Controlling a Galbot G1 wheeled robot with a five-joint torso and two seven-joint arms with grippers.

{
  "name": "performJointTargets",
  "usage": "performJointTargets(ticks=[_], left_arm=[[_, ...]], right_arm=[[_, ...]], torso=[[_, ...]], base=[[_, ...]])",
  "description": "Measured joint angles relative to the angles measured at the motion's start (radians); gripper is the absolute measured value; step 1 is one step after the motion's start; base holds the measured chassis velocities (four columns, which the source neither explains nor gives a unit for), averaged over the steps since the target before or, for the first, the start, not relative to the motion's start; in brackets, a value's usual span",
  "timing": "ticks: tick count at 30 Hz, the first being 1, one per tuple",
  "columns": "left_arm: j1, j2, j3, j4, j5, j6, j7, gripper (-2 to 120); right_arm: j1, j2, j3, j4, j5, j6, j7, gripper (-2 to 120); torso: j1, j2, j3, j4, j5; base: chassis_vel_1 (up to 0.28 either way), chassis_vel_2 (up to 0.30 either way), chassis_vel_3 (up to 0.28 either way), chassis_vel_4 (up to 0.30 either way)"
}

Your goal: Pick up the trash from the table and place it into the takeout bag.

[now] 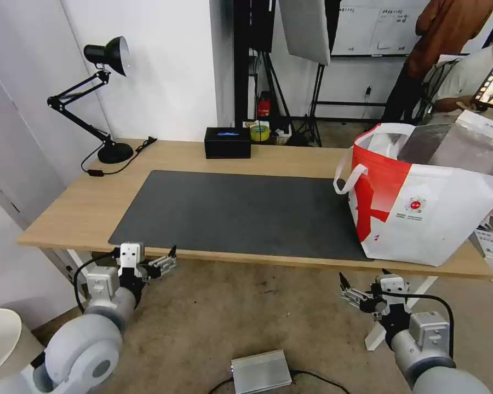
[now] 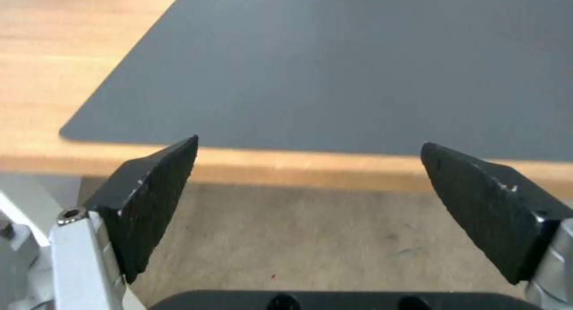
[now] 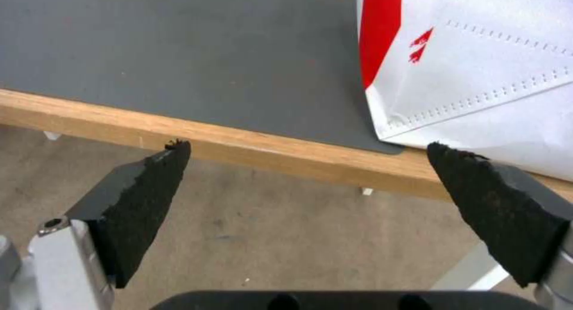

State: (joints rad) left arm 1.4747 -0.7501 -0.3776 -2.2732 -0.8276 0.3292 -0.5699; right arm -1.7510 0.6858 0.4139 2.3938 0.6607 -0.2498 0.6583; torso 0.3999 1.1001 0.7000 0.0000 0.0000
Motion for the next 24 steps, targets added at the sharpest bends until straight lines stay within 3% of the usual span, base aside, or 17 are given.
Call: performJointTargets(ticks=[24], left_arm=[[0.051,-0.043,-0.005,0.025,0.051,-0.032,0.017,100]], right_arm=[[0.000,0.000,0.000,0.000,0.000,0.000,0.000,100]], torso=[[0.000,0.000,0.000,0.0000,0.0000]], base=[[0.000,0.000,0.000,0.000]])
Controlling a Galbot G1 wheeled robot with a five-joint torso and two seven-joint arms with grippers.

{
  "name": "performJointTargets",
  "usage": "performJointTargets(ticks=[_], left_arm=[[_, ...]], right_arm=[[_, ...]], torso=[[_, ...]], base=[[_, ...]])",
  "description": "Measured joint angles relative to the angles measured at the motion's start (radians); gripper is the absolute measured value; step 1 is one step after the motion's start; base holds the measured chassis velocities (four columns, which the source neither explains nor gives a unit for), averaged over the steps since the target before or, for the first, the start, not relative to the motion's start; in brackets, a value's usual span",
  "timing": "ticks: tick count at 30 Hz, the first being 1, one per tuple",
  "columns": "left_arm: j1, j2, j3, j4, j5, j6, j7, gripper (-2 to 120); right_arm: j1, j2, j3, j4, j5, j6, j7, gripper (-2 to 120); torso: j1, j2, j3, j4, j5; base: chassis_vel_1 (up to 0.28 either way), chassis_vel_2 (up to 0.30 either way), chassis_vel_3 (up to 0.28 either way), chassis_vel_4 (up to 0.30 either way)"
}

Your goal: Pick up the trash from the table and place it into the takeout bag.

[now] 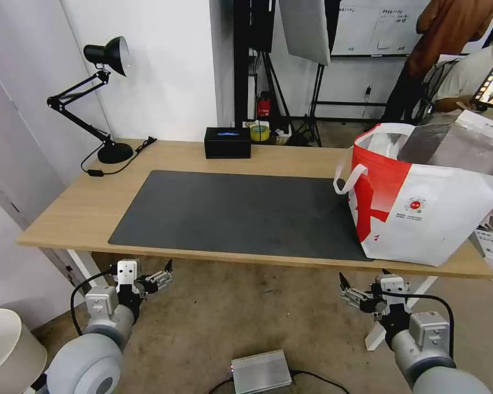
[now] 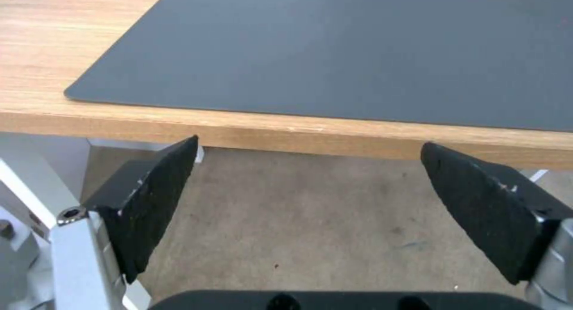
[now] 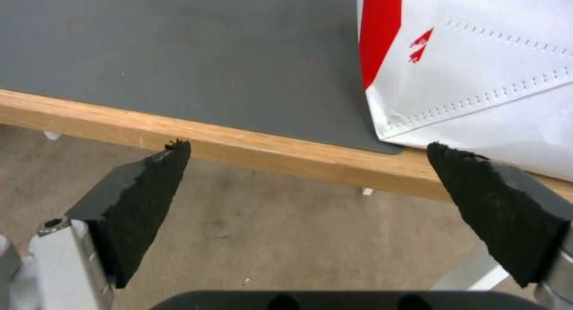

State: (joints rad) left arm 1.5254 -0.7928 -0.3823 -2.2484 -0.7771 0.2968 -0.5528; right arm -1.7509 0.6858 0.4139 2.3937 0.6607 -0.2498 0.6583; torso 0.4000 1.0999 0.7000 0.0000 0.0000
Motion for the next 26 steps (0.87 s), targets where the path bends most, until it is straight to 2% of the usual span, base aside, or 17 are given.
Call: performJointTargets(ticks=[26], left_arm=[[-0.002,0.001,0.002,0.000,-0.003,0.000,-0.002,100]], right_arm=[[0.000,0.000,0.000,0.000,0.000,0.000,0.000,100]], torso=[[0.000,0.000,0.000,0.0000,0.0000]], base=[[0.000,0.000,0.000,0.000]])
